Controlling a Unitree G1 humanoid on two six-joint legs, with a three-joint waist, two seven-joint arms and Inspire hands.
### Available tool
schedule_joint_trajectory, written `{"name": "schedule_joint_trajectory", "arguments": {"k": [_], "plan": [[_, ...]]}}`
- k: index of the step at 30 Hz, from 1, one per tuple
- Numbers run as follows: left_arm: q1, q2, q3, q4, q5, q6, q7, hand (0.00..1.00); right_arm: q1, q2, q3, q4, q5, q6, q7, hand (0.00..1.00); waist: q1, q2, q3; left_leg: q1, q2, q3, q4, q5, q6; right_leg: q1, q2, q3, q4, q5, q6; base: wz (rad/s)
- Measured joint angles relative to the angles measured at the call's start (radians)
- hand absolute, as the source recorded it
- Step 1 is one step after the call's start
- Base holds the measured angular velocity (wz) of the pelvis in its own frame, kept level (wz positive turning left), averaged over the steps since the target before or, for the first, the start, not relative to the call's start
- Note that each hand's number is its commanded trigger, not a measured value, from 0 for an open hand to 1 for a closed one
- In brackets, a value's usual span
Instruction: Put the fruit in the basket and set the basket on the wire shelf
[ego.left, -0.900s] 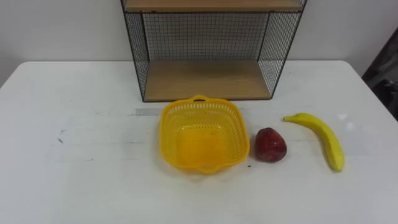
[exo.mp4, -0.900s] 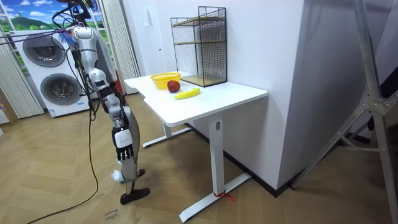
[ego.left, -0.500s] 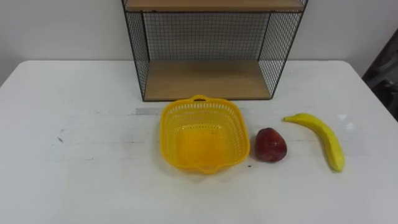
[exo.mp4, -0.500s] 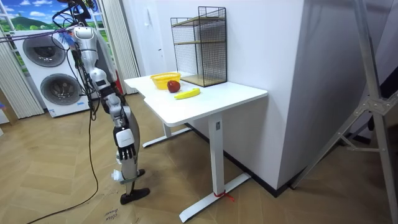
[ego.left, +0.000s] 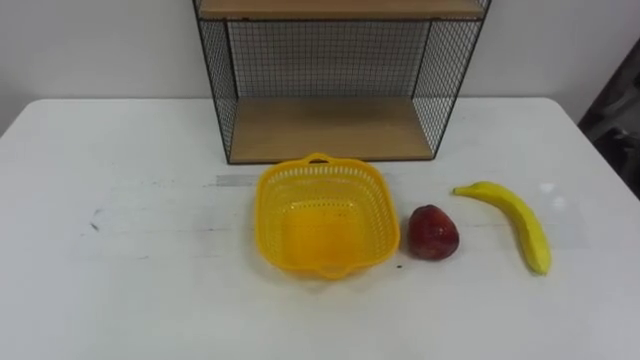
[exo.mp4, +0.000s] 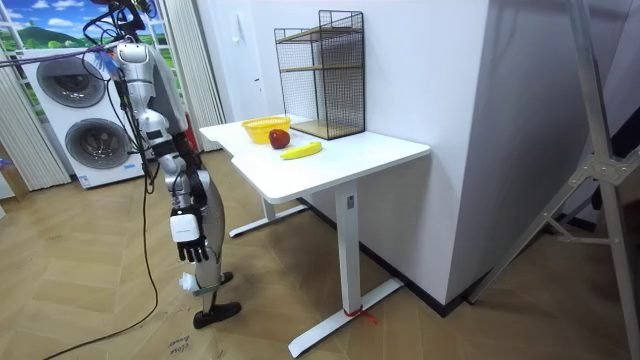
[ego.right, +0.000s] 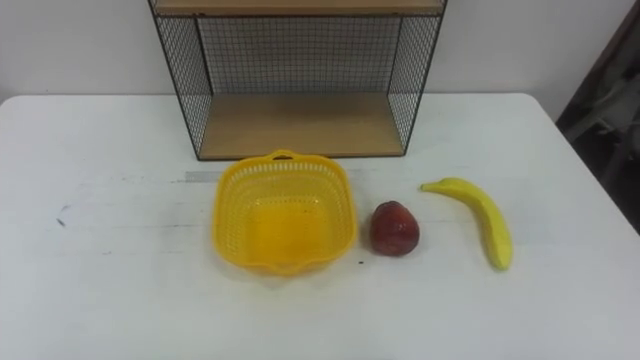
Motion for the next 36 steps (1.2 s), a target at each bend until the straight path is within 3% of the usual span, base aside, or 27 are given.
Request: {"name": "schedule_joint_trajectory", "arguments": {"k": [3,7,10,15,16,20,22,28,32,36], "plan": [[0.018,-0.001,0.027,0.0,0.0,-0.006,0.017,0.0,-0.002,0.0,-0.09,0.0,0.252,-0.036,-0.027,0.0,-0.021,-0.003,0.0005,0.001,-0.001,0.0,0.0,0.0,0.0,0.001,-0.002,-0.001,-0.002,-0.001,0.001,0.0],[0.04,-0.001,0.119,-0.001,0.0,-0.035,0.036,0.0,-0.012,-0.006,-0.256,-0.014,0.569,-0.067,-0.079,0.0,-0.043,-0.007,0.0001,-0.003,-0.001,0.005,0.001,-0.001,0.002,-0.004,-0.002,0.0,-0.005,-0.002,0.003,0.0],[0.046,-0.001,0.156,-0.002,-0.003,-0.042,0.052,0.0,-0.022,-0.02,-0.362,-0.02,0.728,-0.095,-0.125,0.0,-0.053,-0.011,-0.0021,-0.004,-0.003,0.007,0.003,-0.001,0.002,-0.005,-0.003,0.001,-0.002,-0.002,0.004,0.0],[0.072,0.003,0.18,-0.037,-0.017,-0.043,0.058,0.0,-0.026,-0.038,-0.495,-0.191,0.768,-0.108,-0.244,0.0,-0.078,-0.019,-0.0039,-0.009,-0.003,0.01,0.006,-0.002,0.003,-0.013,-0.003,0.005,0.003,-0.003,0.004,-0.03],[0.07,0.005,0.18,-0.049,-0.017,-0.047,0.059,0.0,-0.026,-0.041,-0.517,-0.272,0.762,-0.116,-0.29,0.0,-0.078,-0.025,-0.0076,-0.015,-0.002,0.012,0.005,-0.001,0.003,-0.021,-0.003,0.006,0.006,-0.003,0.004,-0.08],[0.073,0.011,0.178,-0.087,-0.017,-0.052,0.059,0.0,-0.04,-0.059,-0.543,-0.522,0.69,-0.165,-0.408,0.0,-0.087,-0.029,-0.0079,-0.018,-0.003,0.011,0.006,-0.001,0.003,-0.028,-0.003,0.005,0.014,-0.003,0.005,-0.01],[0.073,0.014,0.157,-0.108,-0.018,-0.059,0.061,0.0,-0.041,-0.063,-0.526,-0.745,0.553,-0.194,-0.487,0.0,-0.087,-0.03,-0.007,-0.026,-0.002,0.013,0.011,-0.001,0.003,-0.034,-0.002,0.007,0.014,-0.003,0.005,0.0],[0.076,0.017,0.119,-0.117,-0.017,-0.065,0.076,0.0,-0.041,-0.075,-0.443,-1.113,0.145,-0.215,-0.657,0.0,-0.06,-0.03,-0.0029,-0.05,-0.001,0.019,0.014,-0.002,0.003,-0.061,0.0,0.02,0.016,-0.002,0.006,-0.02],[0.085,0.019,0.091,-0.118,-0.017,-0.066,0.075,0.0,-0.041,-0.078,-0.412,-1.252,0.024,-0.228,-0.69,0.0,-0.045,-0.027,-0.0016,-0.056,-0.002,0.019,0.01,-0.002,0.003,-0.066,0.0,0.02,0.015,-0.001,0.006,0.0],[0.08,0.014,0.061,-0.117,-0.023,-0.078,0.072,0.0,-0.036,-0.079,-0.31,-1.349,-0.078,-0.253,-0.668,0.0,-0.034,-0.018,-0.0021,-0.061,-0.001,0.019,0.011,-0.001,0.003,-0.072,0.0,0.015,0.02,0.0,0.004,0.0]]}}
